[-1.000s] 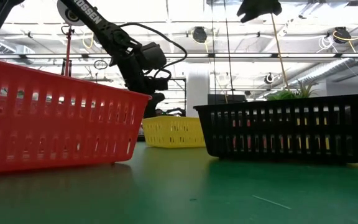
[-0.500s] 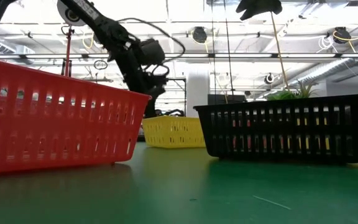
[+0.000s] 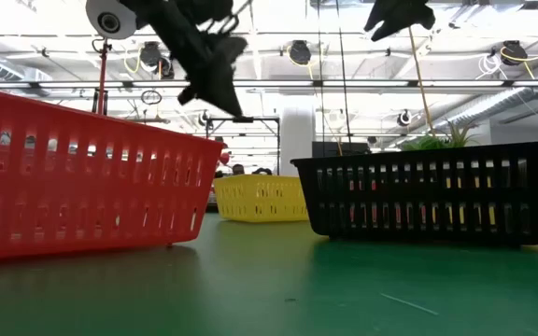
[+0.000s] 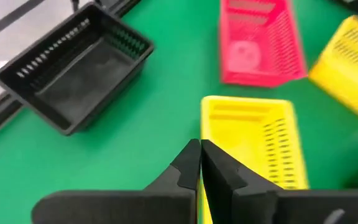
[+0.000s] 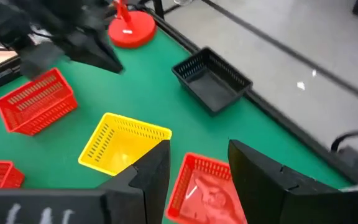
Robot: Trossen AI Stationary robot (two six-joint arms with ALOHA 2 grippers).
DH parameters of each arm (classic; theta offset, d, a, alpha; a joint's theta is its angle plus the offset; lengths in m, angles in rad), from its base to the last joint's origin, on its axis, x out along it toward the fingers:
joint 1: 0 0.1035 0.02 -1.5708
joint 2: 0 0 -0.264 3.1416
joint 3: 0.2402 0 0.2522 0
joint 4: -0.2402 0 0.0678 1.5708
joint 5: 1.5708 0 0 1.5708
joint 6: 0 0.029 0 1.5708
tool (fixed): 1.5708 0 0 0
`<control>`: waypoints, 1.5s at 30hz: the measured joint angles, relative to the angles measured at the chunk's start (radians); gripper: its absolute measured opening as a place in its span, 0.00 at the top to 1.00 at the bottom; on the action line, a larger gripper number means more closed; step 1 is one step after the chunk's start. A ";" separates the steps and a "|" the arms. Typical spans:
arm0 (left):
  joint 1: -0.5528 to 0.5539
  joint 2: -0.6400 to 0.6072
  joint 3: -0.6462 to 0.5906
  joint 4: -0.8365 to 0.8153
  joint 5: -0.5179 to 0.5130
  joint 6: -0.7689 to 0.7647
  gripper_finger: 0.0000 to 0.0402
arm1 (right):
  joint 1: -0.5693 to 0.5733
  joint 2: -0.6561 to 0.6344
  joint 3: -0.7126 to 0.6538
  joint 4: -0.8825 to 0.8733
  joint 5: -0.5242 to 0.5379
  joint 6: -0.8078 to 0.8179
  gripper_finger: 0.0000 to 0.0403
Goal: Stack baskets by color
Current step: Stack the top left yellow bin on the top right yellow bin
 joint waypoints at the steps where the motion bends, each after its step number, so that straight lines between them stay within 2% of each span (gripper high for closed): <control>1: -0.013 -0.015 0.000 -0.007 0.000 -0.019 0.96 | 0.000 0.000 0.000 -0.013 0.000 0.030 0.61; 9: -0.122 -0.064 0.002 -0.120 0.000 -0.195 0.96 | 0.000 0.000 0.000 -0.168 -0.025 0.282 0.61; 12: -0.149 -0.069 -0.001 -0.213 0.012 -0.273 0.96 | 0.000 0.000 0.000 -0.202 -0.026 0.285 0.61; 17: -0.194 -0.068 0.000 -0.377 0.089 -0.429 0.96 | 0.000 0.001 0.000 -0.203 -0.026 0.254 0.61; 21: -0.257 -0.076 0.000 -0.461 0.092 -0.548 0.96 | 0.000 0.006 0.000 -0.207 -0.029 0.186 0.61; 25: -0.308 -0.076 0.000 -0.429 0.076 -0.619 0.96 | -0.010 0.013 0.000 -0.241 -0.080 0.148 0.61; 29: -0.341 -0.076 0.000 -0.409 0.068 -0.694 0.96 | -0.039 0.037 0.000 -0.307 -0.081 0.105 0.61; 32: -0.362 -0.076 0.000 -0.385 0.061 -0.749 0.96 | -0.068 0.055 -0.001 -0.324 -0.113 0.025 0.61; 37: -0.395 -0.076 0.000 -0.299 0.041 -0.812 0.96 | -0.113 0.063 -0.052 -0.292 -0.226 -0.060 0.61; 45: -0.424 -0.076 0.000 -0.104 0.026 -0.877 0.96 | -0.126 0.063 -0.162 -0.281 -0.356 -0.100 0.61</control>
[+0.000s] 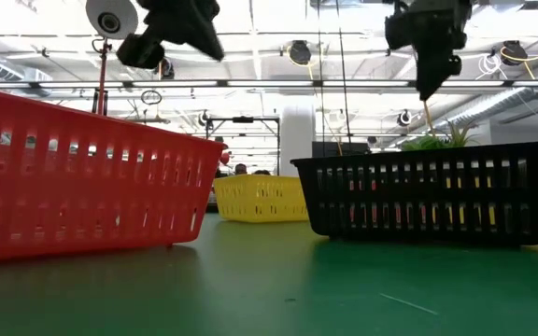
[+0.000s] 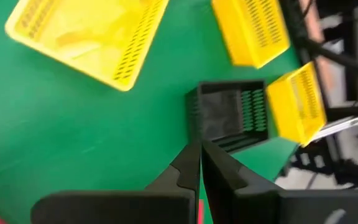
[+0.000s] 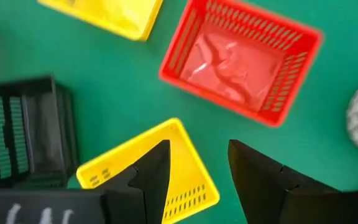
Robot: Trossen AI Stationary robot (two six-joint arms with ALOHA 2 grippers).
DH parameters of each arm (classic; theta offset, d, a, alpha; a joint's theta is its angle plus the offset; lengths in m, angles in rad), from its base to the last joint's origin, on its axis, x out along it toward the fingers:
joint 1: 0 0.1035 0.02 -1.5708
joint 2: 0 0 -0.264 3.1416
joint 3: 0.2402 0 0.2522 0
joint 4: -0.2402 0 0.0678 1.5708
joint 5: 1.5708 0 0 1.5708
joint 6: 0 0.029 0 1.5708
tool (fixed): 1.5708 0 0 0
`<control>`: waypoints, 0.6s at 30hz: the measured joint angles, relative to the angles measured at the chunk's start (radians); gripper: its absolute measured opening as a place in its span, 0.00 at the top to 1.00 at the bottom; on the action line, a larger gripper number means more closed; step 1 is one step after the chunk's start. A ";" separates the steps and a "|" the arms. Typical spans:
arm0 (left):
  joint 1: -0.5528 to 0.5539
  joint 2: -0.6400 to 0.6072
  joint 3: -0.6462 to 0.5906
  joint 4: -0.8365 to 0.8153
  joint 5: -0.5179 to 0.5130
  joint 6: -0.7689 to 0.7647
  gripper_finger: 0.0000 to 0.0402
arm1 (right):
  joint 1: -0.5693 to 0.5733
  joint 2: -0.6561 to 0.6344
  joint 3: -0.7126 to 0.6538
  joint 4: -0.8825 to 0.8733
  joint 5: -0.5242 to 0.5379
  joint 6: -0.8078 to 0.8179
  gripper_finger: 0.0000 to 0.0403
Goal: Stack baskets by color
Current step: Stack the top left yellow bin on the top right yellow bin
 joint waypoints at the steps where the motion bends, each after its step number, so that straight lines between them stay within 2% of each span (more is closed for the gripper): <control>1: -0.004 0.000 0.000 0.017 -0.011 -0.007 0.96 | 0.000 0.000 -0.014 0.002 -0.017 -0.011 0.61; 6: -0.021 0.000 0.000 0.094 -0.040 -0.034 0.96 | 0.002 -0.017 -0.079 -0.026 -0.094 -0.032 0.61; 9: -0.046 0.000 0.000 0.116 -0.104 -0.052 0.96 | 0.015 -0.050 -0.117 -0.043 -0.116 -0.016 0.61; 12: -0.064 0.000 0.000 0.133 -0.171 -0.057 0.96 | 0.039 -0.093 -0.133 -0.086 -0.148 0.043 0.60; 18: -0.052 0.000 0.000 0.139 -0.192 -0.043 0.96 | 0.150 -0.206 -0.133 -0.156 -0.223 0.252 0.49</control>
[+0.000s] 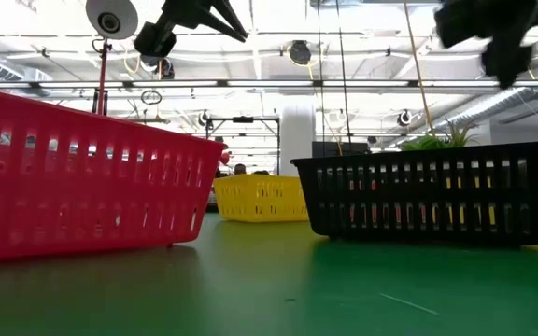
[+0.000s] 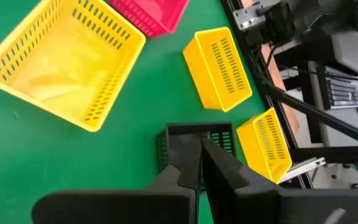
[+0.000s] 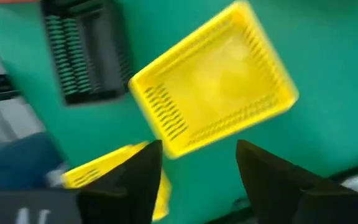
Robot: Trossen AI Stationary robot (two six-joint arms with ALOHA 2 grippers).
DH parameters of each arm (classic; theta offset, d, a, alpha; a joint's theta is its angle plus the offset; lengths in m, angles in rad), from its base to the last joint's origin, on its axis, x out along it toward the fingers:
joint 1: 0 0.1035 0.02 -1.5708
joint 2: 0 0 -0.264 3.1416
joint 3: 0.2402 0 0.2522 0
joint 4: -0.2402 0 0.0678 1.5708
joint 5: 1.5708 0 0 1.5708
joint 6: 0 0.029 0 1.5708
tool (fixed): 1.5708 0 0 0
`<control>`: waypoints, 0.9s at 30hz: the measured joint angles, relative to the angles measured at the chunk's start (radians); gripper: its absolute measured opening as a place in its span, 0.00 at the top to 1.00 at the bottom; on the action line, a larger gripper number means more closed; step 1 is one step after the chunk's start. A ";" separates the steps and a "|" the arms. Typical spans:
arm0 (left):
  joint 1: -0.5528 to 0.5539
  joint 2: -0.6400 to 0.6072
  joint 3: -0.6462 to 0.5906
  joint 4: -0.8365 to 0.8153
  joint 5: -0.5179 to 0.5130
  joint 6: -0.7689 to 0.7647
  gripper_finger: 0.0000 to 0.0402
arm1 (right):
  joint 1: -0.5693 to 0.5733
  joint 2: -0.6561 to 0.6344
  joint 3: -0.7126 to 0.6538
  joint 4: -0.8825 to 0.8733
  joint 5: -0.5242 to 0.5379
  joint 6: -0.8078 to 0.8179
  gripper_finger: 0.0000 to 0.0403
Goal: Stack baskets by color
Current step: Stack the top left yellow bin on the top right yellow bin
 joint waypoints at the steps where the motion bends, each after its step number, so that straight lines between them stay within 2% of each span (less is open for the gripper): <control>1: 0.002 0.000 0.000 0.001 -0.001 0.006 0.96 | 0.028 -0.019 0.000 -0.011 -0.006 0.064 0.47; 8: 0.009 0.000 0.000 0.000 -0.002 0.081 0.96 | 0.288 -0.094 0.000 0.022 -0.007 0.487 0.37; 14: 0.010 0.000 0.000 -0.009 -0.001 0.126 0.96 | 0.489 -0.049 0.001 0.140 0.031 0.709 0.37; 17: 0.010 0.000 0.000 -0.014 -0.001 0.160 0.96 | 0.541 -0.012 0.001 0.234 0.035 0.776 0.37; 21: 0.010 0.000 0.000 -0.027 -0.001 0.211 0.96 | 0.523 0.067 0.001 0.348 0.077 0.717 0.37; 27: -0.025 0.000 0.000 -0.030 0.002 0.117 0.96 | 0.361 0.266 0.031 0.525 0.001 0.493 0.37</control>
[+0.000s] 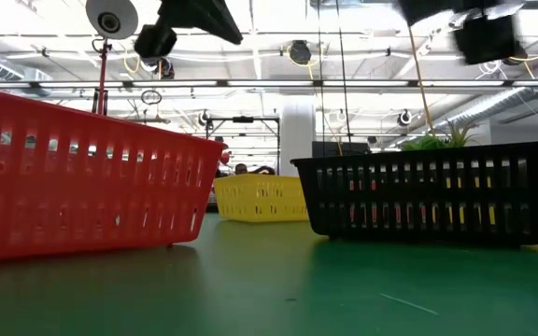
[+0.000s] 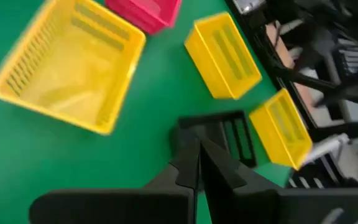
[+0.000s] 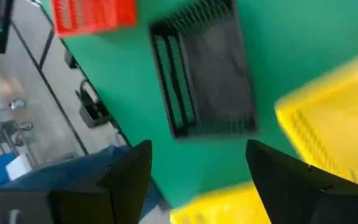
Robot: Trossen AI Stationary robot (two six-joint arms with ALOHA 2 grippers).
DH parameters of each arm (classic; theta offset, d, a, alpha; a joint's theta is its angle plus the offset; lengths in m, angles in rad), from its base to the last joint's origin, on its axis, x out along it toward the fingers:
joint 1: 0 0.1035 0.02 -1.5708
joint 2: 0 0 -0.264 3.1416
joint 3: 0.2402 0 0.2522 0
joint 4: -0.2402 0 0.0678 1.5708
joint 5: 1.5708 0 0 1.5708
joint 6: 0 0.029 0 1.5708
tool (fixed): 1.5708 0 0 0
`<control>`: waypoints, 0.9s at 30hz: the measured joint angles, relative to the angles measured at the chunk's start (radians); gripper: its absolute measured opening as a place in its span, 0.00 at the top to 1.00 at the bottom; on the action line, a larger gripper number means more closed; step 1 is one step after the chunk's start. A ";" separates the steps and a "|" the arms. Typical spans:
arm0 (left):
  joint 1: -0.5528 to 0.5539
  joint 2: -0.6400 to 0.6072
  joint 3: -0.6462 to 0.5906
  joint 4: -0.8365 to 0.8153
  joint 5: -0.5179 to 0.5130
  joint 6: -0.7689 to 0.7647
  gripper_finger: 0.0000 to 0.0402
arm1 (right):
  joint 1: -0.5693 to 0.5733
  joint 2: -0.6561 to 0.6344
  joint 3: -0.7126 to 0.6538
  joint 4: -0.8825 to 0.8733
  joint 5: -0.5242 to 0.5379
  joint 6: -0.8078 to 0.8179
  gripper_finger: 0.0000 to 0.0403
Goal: Stack baskets by color
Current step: Stack the top left yellow bin on the top right yellow bin
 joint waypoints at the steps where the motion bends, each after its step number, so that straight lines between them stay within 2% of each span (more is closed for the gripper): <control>1: -0.014 0.000 0.000 0.001 0.000 -0.016 0.96 | -0.032 0.033 0.020 0.023 -0.004 -0.053 0.37; 3: -0.048 0.000 0.000 0.000 -0.012 -0.049 0.96 | -0.095 0.102 0.071 0.050 -0.010 -0.168 0.37; 9: -0.138 0.000 0.000 0.000 -0.148 -0.141 0.96 | -0.252 0.299 0.225 0.049 0.005 -0.626 0.37; 16: -0.188 0.001 0.000 -0.008 -0.176 -0.173 0.96 | -0.317 0.458 0.269 0.121 0.058 -1.077 0.37; 22: -0.203 0.002 0.000 -0.011 -0.189 -0.192 0.96 | -0.329 0.549 0.270 0.169 0.127 -1.294 0.38; 27: -0.207 0.002 0.000 -0.015 -0.197 -0.196 0.96 | -0.328 0.614 0.270 0.184 0.136 -1.411 0.46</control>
